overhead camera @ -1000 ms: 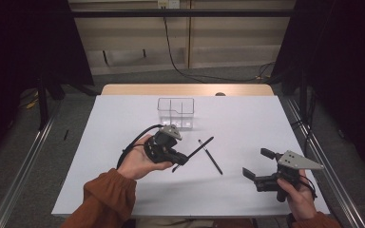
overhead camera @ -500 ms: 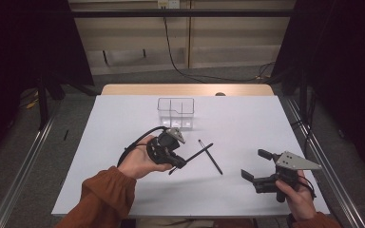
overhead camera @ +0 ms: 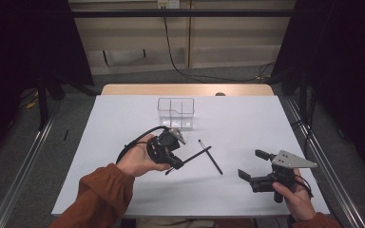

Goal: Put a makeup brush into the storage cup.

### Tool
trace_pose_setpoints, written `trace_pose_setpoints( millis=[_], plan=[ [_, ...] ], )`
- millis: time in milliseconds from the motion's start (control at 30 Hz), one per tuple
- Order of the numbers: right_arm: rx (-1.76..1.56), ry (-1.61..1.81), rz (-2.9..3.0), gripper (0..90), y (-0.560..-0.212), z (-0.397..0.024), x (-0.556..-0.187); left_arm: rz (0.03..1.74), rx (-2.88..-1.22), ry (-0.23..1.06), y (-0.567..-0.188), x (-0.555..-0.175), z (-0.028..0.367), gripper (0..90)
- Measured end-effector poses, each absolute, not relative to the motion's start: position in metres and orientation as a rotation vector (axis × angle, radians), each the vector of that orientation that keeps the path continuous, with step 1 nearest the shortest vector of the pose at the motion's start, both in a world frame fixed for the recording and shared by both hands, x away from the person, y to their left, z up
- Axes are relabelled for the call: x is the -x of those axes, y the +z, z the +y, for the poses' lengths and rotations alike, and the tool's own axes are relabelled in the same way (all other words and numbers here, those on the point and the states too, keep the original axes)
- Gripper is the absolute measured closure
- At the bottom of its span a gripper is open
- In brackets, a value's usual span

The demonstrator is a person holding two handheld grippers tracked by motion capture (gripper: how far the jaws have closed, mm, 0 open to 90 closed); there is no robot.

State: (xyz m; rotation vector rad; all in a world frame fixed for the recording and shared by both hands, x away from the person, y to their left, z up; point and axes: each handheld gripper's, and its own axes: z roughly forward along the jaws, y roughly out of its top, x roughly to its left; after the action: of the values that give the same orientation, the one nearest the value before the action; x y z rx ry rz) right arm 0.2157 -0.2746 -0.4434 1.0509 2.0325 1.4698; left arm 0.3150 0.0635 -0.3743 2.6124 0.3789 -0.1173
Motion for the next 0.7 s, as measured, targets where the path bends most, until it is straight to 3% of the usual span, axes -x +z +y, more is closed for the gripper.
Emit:
trace_pose_setpoints(
  millis=[700],
  plan=[
    [-0.948, 1.43, 2.243, 0.6, -0.43, -0.254, -0.23, 0.388, -2.671, -0.137, -0.38, -0.318, 0.059, 84.4]
  ],
)
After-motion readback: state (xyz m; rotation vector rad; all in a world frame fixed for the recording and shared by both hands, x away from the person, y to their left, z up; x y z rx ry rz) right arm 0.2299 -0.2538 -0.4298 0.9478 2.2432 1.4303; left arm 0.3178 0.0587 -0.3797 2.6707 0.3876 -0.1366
